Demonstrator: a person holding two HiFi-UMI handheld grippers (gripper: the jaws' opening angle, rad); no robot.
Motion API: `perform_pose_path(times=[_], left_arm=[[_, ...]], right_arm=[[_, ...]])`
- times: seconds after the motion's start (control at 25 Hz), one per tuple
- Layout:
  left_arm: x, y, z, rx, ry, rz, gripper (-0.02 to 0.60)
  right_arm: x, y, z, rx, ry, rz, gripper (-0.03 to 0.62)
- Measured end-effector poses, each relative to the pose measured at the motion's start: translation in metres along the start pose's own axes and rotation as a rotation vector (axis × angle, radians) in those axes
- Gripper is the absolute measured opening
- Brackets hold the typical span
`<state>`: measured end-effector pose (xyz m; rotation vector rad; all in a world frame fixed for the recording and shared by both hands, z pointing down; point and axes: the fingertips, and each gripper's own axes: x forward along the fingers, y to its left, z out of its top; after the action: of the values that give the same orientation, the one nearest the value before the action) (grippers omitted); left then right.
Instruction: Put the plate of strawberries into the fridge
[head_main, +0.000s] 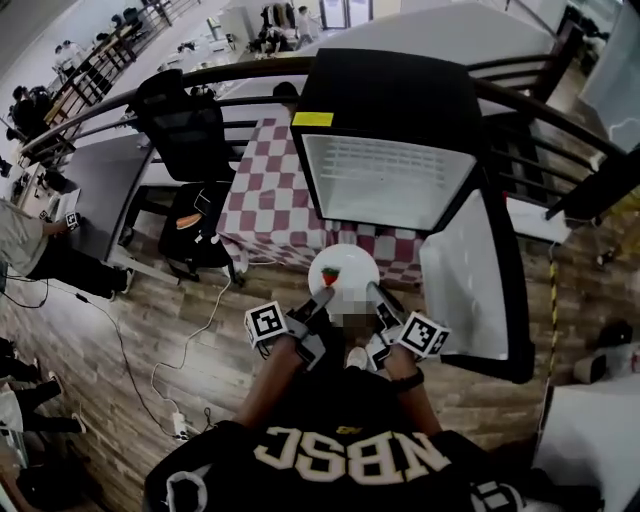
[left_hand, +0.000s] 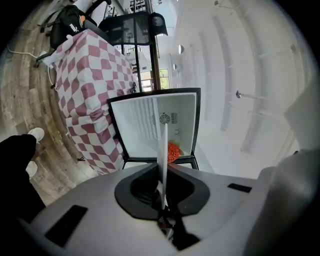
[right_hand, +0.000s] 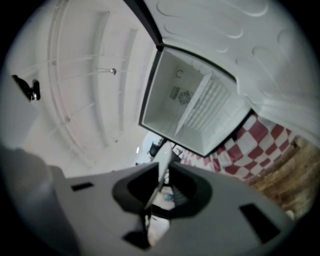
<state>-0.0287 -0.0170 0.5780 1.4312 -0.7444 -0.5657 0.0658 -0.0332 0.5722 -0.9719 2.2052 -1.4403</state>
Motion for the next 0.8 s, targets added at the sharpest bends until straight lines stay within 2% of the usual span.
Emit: perform_pose_path(times=[0.24,0.4,0.48,0.6,0.68,0.8], left_arm=[[0.042,-0.011,0.025,0.008,0.079,-0.026,0.034],[0.07,-0.023,0.042,0.002,0.127,-0.058,0.034],[0.082,-0.026,0.052,0.003,0.149,-0.063,0.034],[0.095,-0.029,0.068,0.008,0.168,-0.071,0.034],[0.103,-0.03,0.077,0.001,0.175,-0.077,0.034],[0.114,-0.025,0.082,-0.016,0.189,-0.072,0.034]], right_arm=[[0.02,-0.008,0.032,0.074,-0.073,-0.051,0.051],[0.037,-0.009,0.048,0.23,-0.127,-0.073,0.051],[0.046,-0.012,0.059,0.214,-0.143,-0.076,0.051],[0.06,-0.015,0.076,0.122,-0.146,-0.091,0.051],[0.068,-0.017,0.081,0.142,-0.152,-0.112,0.051],[0.073,-0.024,0.093,0.065,-0.153,-0.132,0.051]])
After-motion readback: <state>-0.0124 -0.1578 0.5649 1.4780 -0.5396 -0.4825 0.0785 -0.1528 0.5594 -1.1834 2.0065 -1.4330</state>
